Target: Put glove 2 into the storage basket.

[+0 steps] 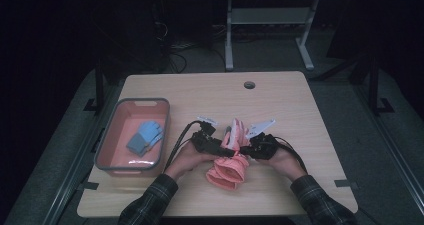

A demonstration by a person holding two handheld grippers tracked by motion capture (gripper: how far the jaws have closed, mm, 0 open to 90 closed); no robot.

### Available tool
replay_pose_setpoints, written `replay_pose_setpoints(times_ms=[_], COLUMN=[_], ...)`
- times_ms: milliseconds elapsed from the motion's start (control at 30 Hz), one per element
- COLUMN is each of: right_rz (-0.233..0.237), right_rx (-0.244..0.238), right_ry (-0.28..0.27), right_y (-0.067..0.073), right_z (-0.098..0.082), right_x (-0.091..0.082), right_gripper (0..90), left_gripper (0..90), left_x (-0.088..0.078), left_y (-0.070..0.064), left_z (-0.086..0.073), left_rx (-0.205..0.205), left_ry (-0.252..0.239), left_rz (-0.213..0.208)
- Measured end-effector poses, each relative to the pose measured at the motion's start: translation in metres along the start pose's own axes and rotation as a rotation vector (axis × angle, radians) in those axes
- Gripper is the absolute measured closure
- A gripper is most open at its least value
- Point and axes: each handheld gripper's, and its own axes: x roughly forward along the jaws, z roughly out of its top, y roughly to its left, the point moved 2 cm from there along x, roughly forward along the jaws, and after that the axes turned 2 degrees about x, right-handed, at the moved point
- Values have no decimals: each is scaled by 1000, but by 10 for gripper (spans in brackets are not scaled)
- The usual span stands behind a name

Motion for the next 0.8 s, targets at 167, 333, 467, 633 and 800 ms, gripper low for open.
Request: replay_pose_setpoints(times_ms=[167,333,467,633,800], right_rz=[-3,-2,-4,2,11], right_rx=[-4,-2,-4,1,5], right_ry=[2,1,-2,-4,-14], right_y=[1,2,2,2,0], right_z=[0,0,-1,-1,-1], right_x=[1,1,1,2,1], right_gripper=[900,900,900,900,900], left_gripper=[140,203,252,341,461], left_x=[3,3,3,1,-2], left_y=[-2,-1,-1,-1,-1], left_z=[2,0,0,0,-1], left_rx=[1,-27,-44,-39,-47], left_ry=[20,13,16,21,6], left_rz=[-16,-59,-87,-103,-106])
